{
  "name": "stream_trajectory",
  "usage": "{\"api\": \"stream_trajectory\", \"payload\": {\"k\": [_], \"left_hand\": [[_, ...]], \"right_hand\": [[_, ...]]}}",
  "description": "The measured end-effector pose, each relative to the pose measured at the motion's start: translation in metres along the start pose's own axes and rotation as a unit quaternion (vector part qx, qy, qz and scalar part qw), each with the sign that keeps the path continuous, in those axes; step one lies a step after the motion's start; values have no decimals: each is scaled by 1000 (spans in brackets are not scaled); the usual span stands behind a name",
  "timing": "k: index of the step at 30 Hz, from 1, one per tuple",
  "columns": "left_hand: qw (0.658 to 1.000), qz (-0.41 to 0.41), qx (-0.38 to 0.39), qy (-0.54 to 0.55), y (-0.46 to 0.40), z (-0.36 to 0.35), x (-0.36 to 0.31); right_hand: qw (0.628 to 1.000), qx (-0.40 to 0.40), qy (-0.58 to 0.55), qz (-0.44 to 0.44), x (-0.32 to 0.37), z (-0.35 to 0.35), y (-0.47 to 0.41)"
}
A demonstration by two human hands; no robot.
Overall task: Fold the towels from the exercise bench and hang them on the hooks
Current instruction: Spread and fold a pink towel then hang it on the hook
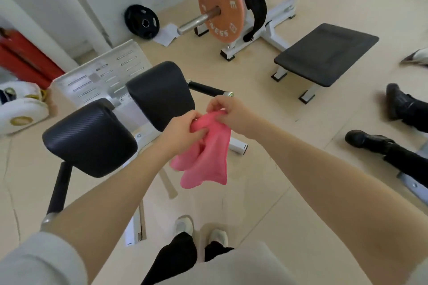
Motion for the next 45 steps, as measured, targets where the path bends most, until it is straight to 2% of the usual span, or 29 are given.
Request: {"api": "stream_trajectory", "payload": {"k": [3,5,7,10,13,17,21,25,30,37,41,45], "left_hand": [[997,25,-58,38,15,16,1],[992,51,-80,79,26,22,5],[993,59,-42,94,36,24,8],[985,63,4,161,48,32,13],[972,92,-38,213,55,53,25],[985,45,3,165,64,73,36],[993,16,-8,116,74,96,48],[985,-12,-11,169,86,111,59],[983,-32,-1,178,96,125,81],[993,7,10,121,101,166,124],[997,62,-5,50,105,185,175],[992,125,-30,-18,112,202,231]], "right_hand": [[998,-51,-25,-24,4,-4,-11],[998,-40,43,-19,12,-15,-16],[994,-14,112,1,28,-28,-15],[991,46,117,50,54,-43,-7],[987,111,84,77,74,-52,1],[979,196,7,63,94,-75,7],[976,193,-71,68,111,-87,-1],[962,242,-93,82,130,-104,-8],[954,264,-102,95,156,-130,-18],[959,236,-125,99,194,-175,-38],[954,188,-218,85,208,-178,-57],[939,93,-328,50,204,-174,-76]]}}
Point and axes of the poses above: each hand's wrist, its own y-axis away from the middle knuckle, its own z-axis out of the back of the hand, x = y × z, the point moved 5 cm from there along -y, towards the middle knuckle, and after that the axes turned 3 degrees about -y, right-handed, at the moved point
